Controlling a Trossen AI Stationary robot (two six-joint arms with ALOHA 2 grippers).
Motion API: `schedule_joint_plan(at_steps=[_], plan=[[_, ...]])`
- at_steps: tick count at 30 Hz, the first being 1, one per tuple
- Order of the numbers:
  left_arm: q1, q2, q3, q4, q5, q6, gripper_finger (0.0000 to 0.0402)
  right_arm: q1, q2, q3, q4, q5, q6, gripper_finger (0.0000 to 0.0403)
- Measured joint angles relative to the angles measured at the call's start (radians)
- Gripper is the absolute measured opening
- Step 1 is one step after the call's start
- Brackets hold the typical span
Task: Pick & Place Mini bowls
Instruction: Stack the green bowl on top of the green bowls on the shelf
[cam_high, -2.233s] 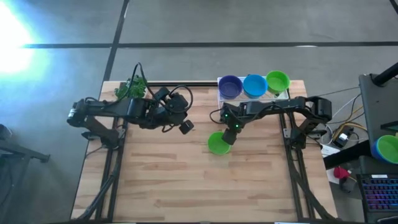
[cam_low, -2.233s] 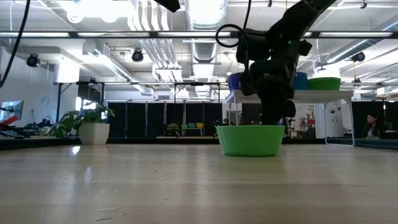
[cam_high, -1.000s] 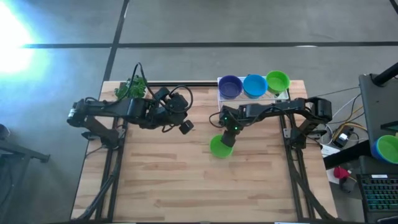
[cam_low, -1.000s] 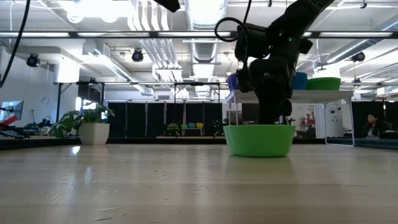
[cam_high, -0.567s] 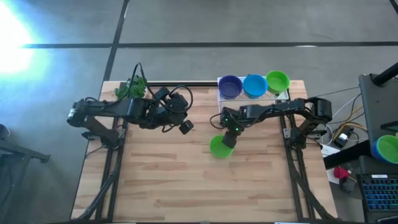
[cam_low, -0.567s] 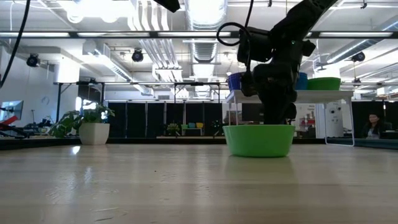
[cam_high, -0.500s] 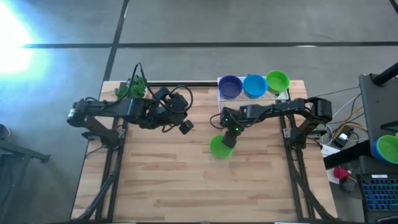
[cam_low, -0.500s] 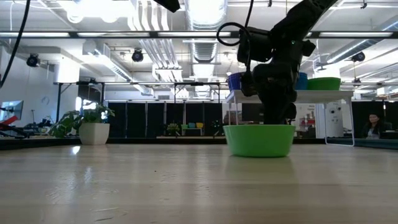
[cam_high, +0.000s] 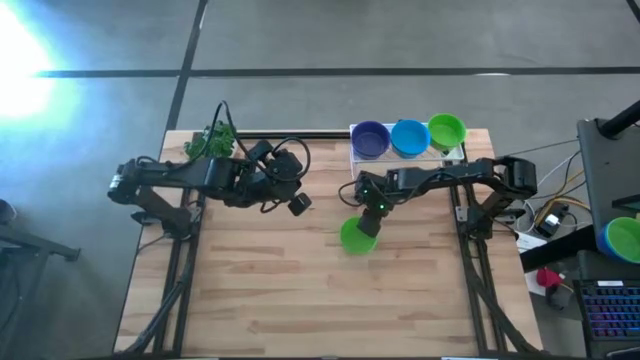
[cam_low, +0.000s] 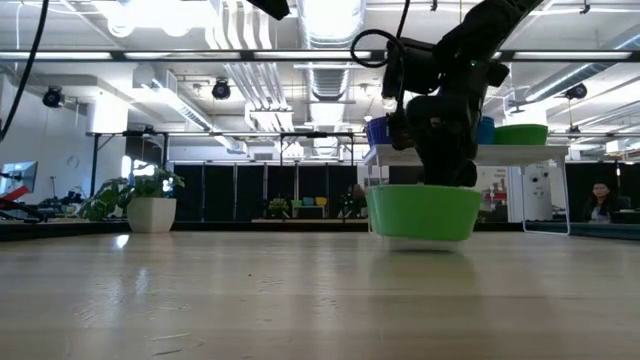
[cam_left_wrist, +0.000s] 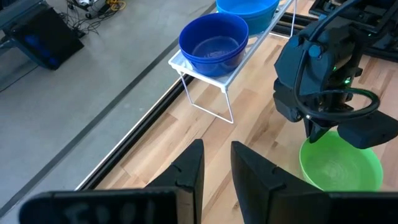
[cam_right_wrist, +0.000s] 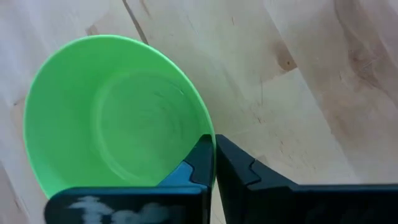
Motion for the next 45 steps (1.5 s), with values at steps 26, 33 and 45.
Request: schedule_joint_plan(at_steps=[26,33,45], plan=[[0.000,0.000,0.000,-0.003,0.000,0.000,0.0074,-0.005,-0.494,0.000,-0.109,-0.003,0.131,0.0008],[0.000,0.000,0.000,-0.003,0.000,0.000,0.0074,-0.027,-0.600,0.000,-0.112,0.001,0.171,0.0008],[0.000,0.000,0.000,-0.003,0.000,0.001,0.0074,-0.155,-0.713,0.000,-0.121,0.027,0.224,0.0008]])
